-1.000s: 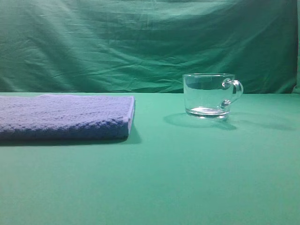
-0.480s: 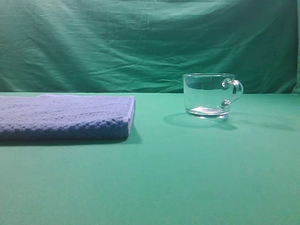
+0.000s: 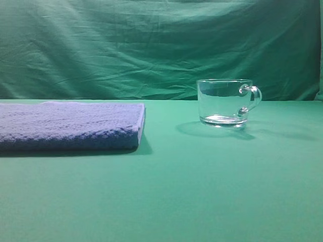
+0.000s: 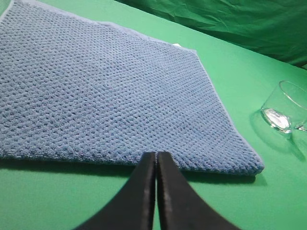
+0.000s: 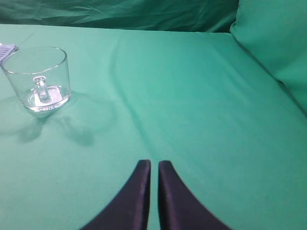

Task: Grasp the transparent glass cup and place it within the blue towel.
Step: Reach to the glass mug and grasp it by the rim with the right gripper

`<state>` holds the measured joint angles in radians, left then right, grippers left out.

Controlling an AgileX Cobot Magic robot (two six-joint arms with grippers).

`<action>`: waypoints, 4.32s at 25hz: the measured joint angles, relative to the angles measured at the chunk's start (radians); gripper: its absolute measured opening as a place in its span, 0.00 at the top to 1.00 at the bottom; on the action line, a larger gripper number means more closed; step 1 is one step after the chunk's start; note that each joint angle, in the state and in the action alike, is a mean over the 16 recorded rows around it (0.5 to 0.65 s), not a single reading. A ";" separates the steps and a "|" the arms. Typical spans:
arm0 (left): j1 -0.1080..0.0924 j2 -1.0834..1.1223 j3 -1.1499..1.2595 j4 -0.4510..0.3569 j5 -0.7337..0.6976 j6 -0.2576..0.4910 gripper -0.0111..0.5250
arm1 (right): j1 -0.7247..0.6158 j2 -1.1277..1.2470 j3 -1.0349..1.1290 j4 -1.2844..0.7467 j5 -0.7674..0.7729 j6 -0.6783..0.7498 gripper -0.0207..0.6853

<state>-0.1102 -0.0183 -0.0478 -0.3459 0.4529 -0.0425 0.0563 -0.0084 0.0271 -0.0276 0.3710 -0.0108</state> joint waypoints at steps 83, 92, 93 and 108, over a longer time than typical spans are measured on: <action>0.000 0.000 0.000 0.000 0.000 0.000 0.98 | 0.288 1.935 -1.387 0.164 0.580 -0.340 0.21; 0.000 0.000 0.000 0.000 0.000 0.000 0.98 | 0.321 1.989 -1.413 0.163 0.559 -0.365 0.41; 0.000 0.000 0.000 0.000 0.000 0.000 0.98 | 0.326 1.991 -1.414 0.162 0.555 -0.369 0.45; 0.000 0.000 0.000 0.000 0.002 0.000 0.98 | 0.368 1.995 -1.449 0.129 0.561 -0.395 0.83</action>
<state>-0.1102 -0.0183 -0.0478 -0.3459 0.4548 -0.0425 0.4246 1.9869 -1.4220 0.1013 0.9321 -0.4058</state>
